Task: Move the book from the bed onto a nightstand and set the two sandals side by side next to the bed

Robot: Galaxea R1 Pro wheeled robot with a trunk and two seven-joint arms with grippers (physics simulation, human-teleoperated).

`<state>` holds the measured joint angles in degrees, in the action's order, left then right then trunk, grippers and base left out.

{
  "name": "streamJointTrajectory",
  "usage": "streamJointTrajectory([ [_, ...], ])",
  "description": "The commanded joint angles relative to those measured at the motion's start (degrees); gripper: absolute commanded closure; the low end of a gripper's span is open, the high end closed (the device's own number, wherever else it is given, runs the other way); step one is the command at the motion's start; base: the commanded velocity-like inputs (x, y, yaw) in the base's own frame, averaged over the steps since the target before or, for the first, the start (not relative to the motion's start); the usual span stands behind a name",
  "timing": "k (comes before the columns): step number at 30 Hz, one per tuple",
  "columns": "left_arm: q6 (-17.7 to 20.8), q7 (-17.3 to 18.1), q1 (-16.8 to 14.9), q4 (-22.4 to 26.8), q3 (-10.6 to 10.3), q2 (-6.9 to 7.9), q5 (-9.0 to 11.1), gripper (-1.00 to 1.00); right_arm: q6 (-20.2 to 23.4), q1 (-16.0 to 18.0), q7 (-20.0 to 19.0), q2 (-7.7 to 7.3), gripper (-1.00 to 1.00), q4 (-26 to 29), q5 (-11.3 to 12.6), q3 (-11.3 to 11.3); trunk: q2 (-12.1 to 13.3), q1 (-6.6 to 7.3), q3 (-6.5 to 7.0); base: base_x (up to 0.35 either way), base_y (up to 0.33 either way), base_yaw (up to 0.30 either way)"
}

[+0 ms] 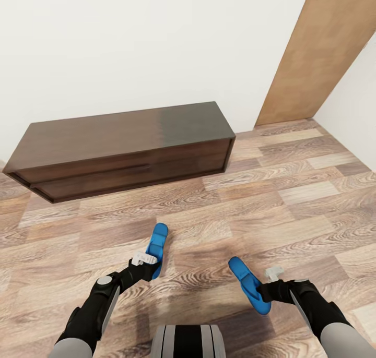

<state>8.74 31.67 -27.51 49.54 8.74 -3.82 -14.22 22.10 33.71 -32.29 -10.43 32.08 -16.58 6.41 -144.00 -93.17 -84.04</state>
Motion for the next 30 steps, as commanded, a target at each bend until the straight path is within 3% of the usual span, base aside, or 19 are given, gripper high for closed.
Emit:
streamJointTrajectory([
  [1, 0.4, 0.5, 0.0, 0.0, 0.3, -0.07, -0.3, 1.00, 0.2, 0.0, -0.6, 0.08, 1.00, 0.1, -0.6, 0.4, 0.0, 0.03, 0.19, 0.000, 0.000, 0.000],
  [10, 0.7, 0.5, 0.0, -1.5, 0.4, 0.12, -0.1, 1.00, -0.2, 0.0, -0.3, 0.65, 1.00, 0.0, -0.6, 0.2, 0.1, 0.26, 2.18, 0.000, 0.000, 0.000],
  [18, 5.1, 0.5, 0.0, -2.2, 0.4, 0.13, 0.0, 1.00, 0.0, 0.0, -0.6, 0.59, 1.00, 0.1, -0.6, 0.3, 0.2, 0.47, 3.96, 0.000, 0.000, 0.000],
  [26, 5.2, 0.4, 0.0, -5.0, 0.6, 0.21, 0.0, 1.00, -0.1, 0.0, -0.4, 0.64, 1.00, 0.0, -0.6, 0.3, 0.3, 0.68, 5.73, 0.000, 0.000, 0.000],
  [30, 4.9, 0.3, 0.0, -9.4, 1.6, 0.33, 0.0, 1.00, -0.5, 0.0, 0.0, 0.73, 1.00, -0.1, -0.6, 0.3, 0.4, 0.78, 6.61, 0.000, 0.000, 0.000],
])
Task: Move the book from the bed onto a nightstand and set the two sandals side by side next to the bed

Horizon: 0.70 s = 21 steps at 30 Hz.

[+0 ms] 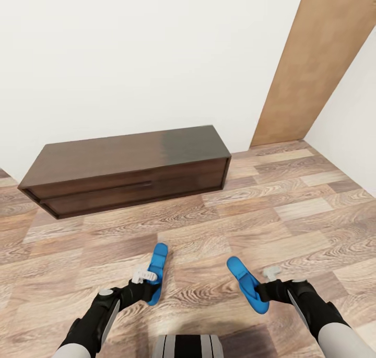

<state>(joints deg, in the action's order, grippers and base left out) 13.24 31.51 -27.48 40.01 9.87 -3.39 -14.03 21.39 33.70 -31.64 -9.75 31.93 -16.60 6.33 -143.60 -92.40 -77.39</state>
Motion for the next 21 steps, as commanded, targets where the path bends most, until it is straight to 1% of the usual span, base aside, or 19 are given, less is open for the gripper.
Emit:
streamJointTrajectory([
  [1, 0.3, 0.5, 0.0, -0.6, 0.9, -0.06, -0.2, 1.00, 0.2, 0.0, -0.6, 0.06, 1.00, 0.1, -0.5, 0.4, 0.0, 0.03, 0.19, 0.000, 0.000, 0.000],
  [3, -0.2, 0.5, 0.0, -1.4, 2.1, 0.63, -0.3, 1.00, 0.1, 0.0, -0.5, 0.17, 1.00, -0.1, -0.5, 0.4, 0.0, 0.09, 0.63, 0.000, 0.000, 0.000],
  [5, -0.8, 0.5, 0.0, -2.5, 2.6, 1.64, -0.3, 1.00, -0.2, 0.0, -0.5, 0.23, 1.00, -0.2, -0.4, 0.4, 0.1, 0.14, 1.07, 0.000, 0.000, 0.000],
  [7, -1.9, 0.5, 0.0, -4.7, 3.0, 2.64, -0.2, 1.00, -1.2, 0.0, -0.5, 0.28, 1.00, -0.5, 0.2, 0.5, 0.1, 0.19, 1.52, 0.000, 0.000, 0.000],
  [8, -3.7, 0.5, 0.0, -6.5, 3.4, 3.23, -0.2, 1.00, -2.4, 0.0, -0.5, 0.31, 1.00, -0.7, 1.3, 0.6, 0.1, 0.22, 1.74, 0.000, 0.000, 0.000],
  [9, -6.0, 0.5, 0.0, -8.3, 4.0, 3.57, -0.2, 1.00, -3.6, 0.0, -0.5, 0.31, 1.00, -0.9, 3.5, 0.6, 0.1, 0.24, 1.96, 0.000, 0.000, 0.000],
  [10, -7.5, 0.5, 0.0, -9.3, 4.5, 3.69, -0.2, 1.00, -4.2, 0.0, -0.5, 0.29, 1.00, -1.0, 5.4, 0.6, 0.1, 0.27, 2.18, 0.000, 0.000, 0.000],
  [12, -9.3, 0.6, 0.0, -10.5, 5.0, 3.86, -0.2, 1.00, -4.9, -0.1, -0.5, 0.28, 1.00, -1.3, 9.7, 0.6, 0.1, 0.32, 2.62, 0.000, 0.000, 0.000],
  [13, -9.9, 0.6, 0.0, -10.9, 5.1, 3.93, -0.2, 1.00, -5.2, -0.1, -0.5, 0.27, 1.00, -1.8, 12.4, 0.6, 0.2, 0.34, 2.85, 0.000, 0.000, 0.000],
  [14, -10.2, 0.6, 0.0, -11.1, 5.2, 3.96, -0.2, 1.00, -5.3, -0.1, -0.5, 0.26, 1.00, -2.3, 13.7, 0.6, 0.2, 0.37, 3.07, 0.000, 0.000, 0.000],
  [16, -10.4, 0.6, 0.0, -11.3, 5.3, 4.00, -0.2, 1.00, -5.5, -0.1, -0.5, 0.26, 1.00, -3.6, 15.4, 0.6, 0.2, 0.42, 3.51, 0.000, 0.000, 0.000],
  [17, -10.5, 0.6, 0.0, -11.4, 5.3, 4.02, -0.2, 1.00, -5.7, -0.1, -0.5, 0.26, 1.00, -4.5, 15.9, 0.6, 0.2, 0.45, 3.73, 0.000, 0.000, 0.000],
  [18, -10.6, 0.5, 0.0, -11.9, 5.3, 4.05, -0.2, 1.00, -6.7, -0.1, -0.5, 0.25, 1.00, -5.8, 16.3, 0.6, 0.2, 0.47, 3.95, 0.000, 0.000, 0.000],
  [21, -11.3, 0.5, 0.0, -13.6, 5.5, 4.11, -0.2, 1.00, -11.9, -0.1, -0.5, 0.23, 1.00, -9.1, 16.8, 0.6, 0.3, 0.55, 4.62, 0.000, 0.000, 0.000],
])
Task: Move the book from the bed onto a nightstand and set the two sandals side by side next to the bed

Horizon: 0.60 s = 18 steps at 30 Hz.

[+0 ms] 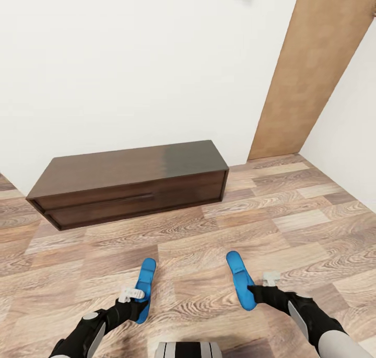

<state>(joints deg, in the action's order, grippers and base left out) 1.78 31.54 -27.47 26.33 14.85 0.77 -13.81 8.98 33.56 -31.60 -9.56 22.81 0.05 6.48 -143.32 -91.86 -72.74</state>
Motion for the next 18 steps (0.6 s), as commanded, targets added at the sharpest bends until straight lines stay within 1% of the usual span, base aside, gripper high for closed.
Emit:
streamJointTrajectory([
  [1, -0.1, 0.5, 0.0, -0.2, 0.5, -0.03, -0.5, 1.00, -0.6, 0.0, -0.5, 0.02, 1.00, -0.6, 0.2, 0.6, 0.0, 0.03, 0.19, 0.000, 0.000, 0.000],
  [3, -0.5, 0.5, 0.0, -0.4, 0.5, -0.01, -0.5, 1.00, -1.7, 0.0, -0.6, -0.07, 1.00, -1.3, 0.5, 1.4, 0.0, 0.09, 0.63, 0.000, 0.000, 0.000],
  [6, -0.8, 0.4, 0.0, -1.1, 0.5, 0.05, -0.5, 1.00, -2.3, 0.0, -0.6, -0.54, 1.00, -1.7, 3.6, 5.7, 0.1, 0.16, 1.30, 0.000, 0.000, 0.000],
  [7, -0.8, 0.4, 0.0, -1.4, 0.5, 0.27, -0.5, 1.00, -2.4, 0.0, -0.7, -0.66, 1.00, -1.8, 4.7, 7.0, 0.1, 0.19, 1.52, 0.000, 0.000, 0.000],
  [8, -0.9, 0.4, 0.0, -2.0, 0.5, 0.89, -0.5, 1.00, -2.4, 0.0, -0.7, -0.87, 1.00, -1.8, 5.9, 8.2, 0.5, 0.41, 1.70, 0.000, 0.000, 0.000],
  [10, -1.4, 0.4, 0.0, -2.7, 0.5, 1.63, -0.4, 1.00, -2.5, 0.0, -0.7, -1.53, 1.00, -1.9, 6.7, 9.0, 1.3, 0.85, 2.06, 0.000, 0.000, 0.000],
  [13, -2.6, 0.3, 0.0, -3.8, 0.5, 2.23, -0.4, 1.00, -2.5, 0.0, -0.7, -2.08, 1.00, -1.9, 7.1, 9.4, 2.5, 1.51, 2.59, 0.000, 0.000, 0.000],
  [18, -3.4, 0.3, 0.0, -4.7, 0.5, 2.38, -0.4, 1.00, -2.6, -0.1, -0.7, -2.21, 1.00, -1.9, 7.2, 9.3, 4.5, 2.61, 3.49, 0.000, 0.000, 0.000],
])
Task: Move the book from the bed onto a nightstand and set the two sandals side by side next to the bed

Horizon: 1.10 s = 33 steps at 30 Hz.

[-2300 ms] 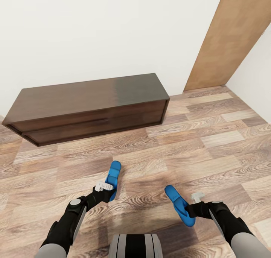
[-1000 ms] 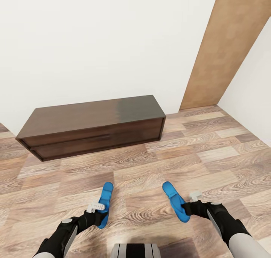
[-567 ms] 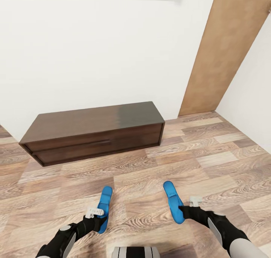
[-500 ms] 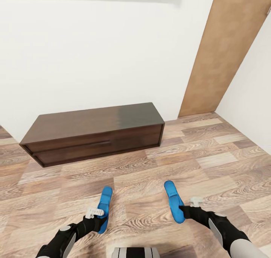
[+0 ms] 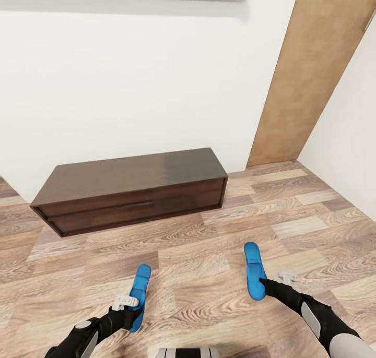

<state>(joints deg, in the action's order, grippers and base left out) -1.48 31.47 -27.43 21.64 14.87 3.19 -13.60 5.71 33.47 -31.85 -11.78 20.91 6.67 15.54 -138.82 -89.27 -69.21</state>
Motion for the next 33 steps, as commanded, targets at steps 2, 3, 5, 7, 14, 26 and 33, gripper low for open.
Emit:
streamJointTrajectory([
  [2, -0.4, 0.3, 0.0, -0.1, 0.4, -0.09, -0.6, 1.00, 0.6, 0.0, -0.5, 0.01, 1.00, 0.0, 0.6, 0.3, 0.8, 0.45, 0.32, 0.000, 0.000, 0.000],
  [3, -0.4, 0.3, 0.0, -0.2, 0.4, -0.10, -0.6, 1.00, 0.6, 0.0, -0.5, 0.00, 1.00, 0.0, 0.6, 0.4, 1.2, 0.67, 0.50, 0.000, 0.000, 0.000],
  [5, -0.4, 0.3, 0.0, -0.2, 0.4, -0.11, -0.6, 1.00, 0.6, 0.0, -0.5, 0.00, 1.00, 0.1, 0.6, 0.4, 2.0, 1.11, 0.86, 0.000, 0.000, 0.000],
  [7, -0.4, 0.3, 0.0, -0.2, 0.4, -0.11, -0.6, 1.00, 0.6, 0.0, -0.6, 0.00, 1.00, 0.1, 0.6, 0.4, 2.8, 1.55, 1.22, 0.000, 0.000, 0.000],
  [14, -0.5, 0.3, 0.0, -0.2, 0.4, -0.11, -0.6, 1.00, 0.6, 0.0, -0.5, -2.46, 1.00, 0.2, 0.5, 0.5, 5.6, 3.09, 2.48, 0.000, 0.000, 0.000],
  [26, -0.5, 0.3, 0.0, -0.2, 0.4, -0.11, -0.6, 1.00, 0.6, 0.0, -0.6, -7.20, 1.00, 0.2, 0.6, 0.5, 10.4, 5.73, 4.63, 0.000, 0.000, 0.000],
  [33, -0.5, 0.3, 0.0, -0.2, 0.4, -0.14, -0.6, 1.00, 0.6, 0.0, -0.6, -7.20, 1.00, 0.2, 0.6, 0.4, 13.2, 7.26, 5.89, 0.000, 0.000, 0.000],
])
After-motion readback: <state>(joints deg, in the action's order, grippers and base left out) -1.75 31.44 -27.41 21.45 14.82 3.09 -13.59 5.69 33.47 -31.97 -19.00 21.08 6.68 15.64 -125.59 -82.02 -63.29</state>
